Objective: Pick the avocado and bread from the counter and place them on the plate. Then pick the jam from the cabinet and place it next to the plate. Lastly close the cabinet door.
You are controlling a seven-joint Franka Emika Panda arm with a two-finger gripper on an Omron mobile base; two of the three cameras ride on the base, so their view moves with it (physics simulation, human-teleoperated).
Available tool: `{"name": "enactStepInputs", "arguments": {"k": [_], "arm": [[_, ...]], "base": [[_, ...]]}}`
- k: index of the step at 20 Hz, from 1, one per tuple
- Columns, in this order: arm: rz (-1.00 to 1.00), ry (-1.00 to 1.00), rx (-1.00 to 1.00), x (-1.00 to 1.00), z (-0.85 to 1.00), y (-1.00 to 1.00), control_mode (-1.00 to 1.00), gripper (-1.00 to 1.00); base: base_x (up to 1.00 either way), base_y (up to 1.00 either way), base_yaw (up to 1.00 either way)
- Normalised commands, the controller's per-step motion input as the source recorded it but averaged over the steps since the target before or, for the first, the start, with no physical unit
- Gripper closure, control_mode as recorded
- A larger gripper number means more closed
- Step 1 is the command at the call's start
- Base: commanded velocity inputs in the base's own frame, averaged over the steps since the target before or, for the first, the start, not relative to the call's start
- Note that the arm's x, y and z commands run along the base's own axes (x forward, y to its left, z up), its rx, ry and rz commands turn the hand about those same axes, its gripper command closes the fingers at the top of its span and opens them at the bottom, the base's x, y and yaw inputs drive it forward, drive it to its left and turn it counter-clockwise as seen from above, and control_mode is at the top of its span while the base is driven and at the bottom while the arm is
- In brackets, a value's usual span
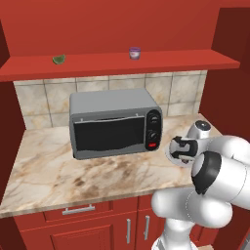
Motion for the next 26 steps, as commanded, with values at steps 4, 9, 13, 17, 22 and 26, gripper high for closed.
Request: {"name": "enactStepInputs", "arguments": {"k": [4,9,13,17,22,26], "arm": [[0.00,0.00,0.00,0.00,0.00,-0.07,-1.00,-1.00],[0.00,-0.03,0.00,0.00,0.00,0.00,-1.00,-1.00],[0.01,-0.08,0.00,-0.18,0.15,0.00,-1.00,-1.00],[0.03,-0.10,0.00,-0.59,0.37,0.00,-1.00,-1.00],[0.00,-0.07,0.00,-0.61,0.47,0.00,-1.00,-1.00],[0.00,-0.04,0.00,-0.56,0.54,0.00,-1.00,-1.00]], "base": [[0.00,0.00,0.00],[0.00,0.00,0.00],[0.00,0.00,0.00],[0.00,0.00,0.00],[0.00,0.00,0.00],[0.00,0.00,0.00]]}}
